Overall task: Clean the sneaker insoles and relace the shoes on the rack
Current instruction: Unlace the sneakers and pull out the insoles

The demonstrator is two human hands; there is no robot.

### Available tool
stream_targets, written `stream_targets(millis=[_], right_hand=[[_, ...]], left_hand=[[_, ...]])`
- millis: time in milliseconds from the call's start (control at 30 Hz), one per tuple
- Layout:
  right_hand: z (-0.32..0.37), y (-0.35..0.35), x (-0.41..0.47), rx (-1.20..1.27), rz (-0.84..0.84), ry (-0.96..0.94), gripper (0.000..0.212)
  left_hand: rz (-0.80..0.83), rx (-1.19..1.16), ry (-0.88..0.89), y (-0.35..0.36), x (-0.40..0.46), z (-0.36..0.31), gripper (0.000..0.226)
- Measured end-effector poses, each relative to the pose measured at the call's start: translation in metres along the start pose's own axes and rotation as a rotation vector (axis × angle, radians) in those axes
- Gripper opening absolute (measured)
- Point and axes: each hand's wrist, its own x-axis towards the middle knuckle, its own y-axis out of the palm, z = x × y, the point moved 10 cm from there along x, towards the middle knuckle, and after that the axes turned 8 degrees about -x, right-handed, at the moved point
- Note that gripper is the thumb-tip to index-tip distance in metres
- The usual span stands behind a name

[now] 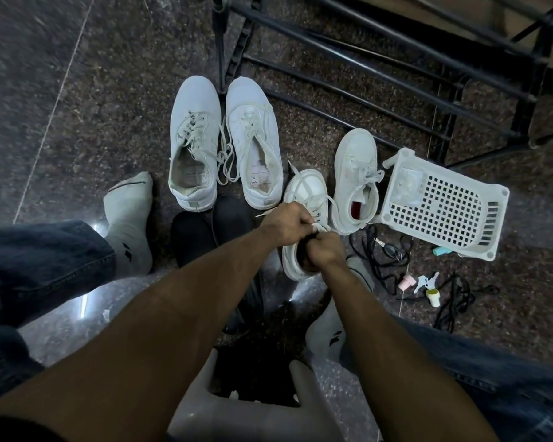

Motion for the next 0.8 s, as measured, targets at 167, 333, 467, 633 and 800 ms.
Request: stream_targets(millis=[167, 333, 467, 633, 800], right_hand=[[-0.017, -0.012, -0.003, 0.192, 0.037, 0.111, 0.026], [-0.015, -0.025, -0.011, 0.159, 0.101, 0.116, 0.026], [-0.016, -0.041, -0.022, 0.180, 0.136, 0.161, 0.016], [-0.005, -0.062, -0.039, -0.037, 0.314, 0.100, 0.014], [-0.006, -0.081, -0.043, -0.235, 0.415, 0.036, 0.009]], left_hand=[[-0.015, -0.011, 0.002, 0.004, -0.002, 0.001, 0.013], [-0.027, -0.014, -0.027, 0.005, -0.001, 0.005, 0.018], [-0.038, -0.022, -0.048, 0.004, 0.001, 0.009, 0.021], [-0.037, -0.017, -0.076, 0.004, 0.001, 0.009, 0.016], [-0.062, -0.086, -0.131, 0.001, -0.005, 0.005, 0.018]])
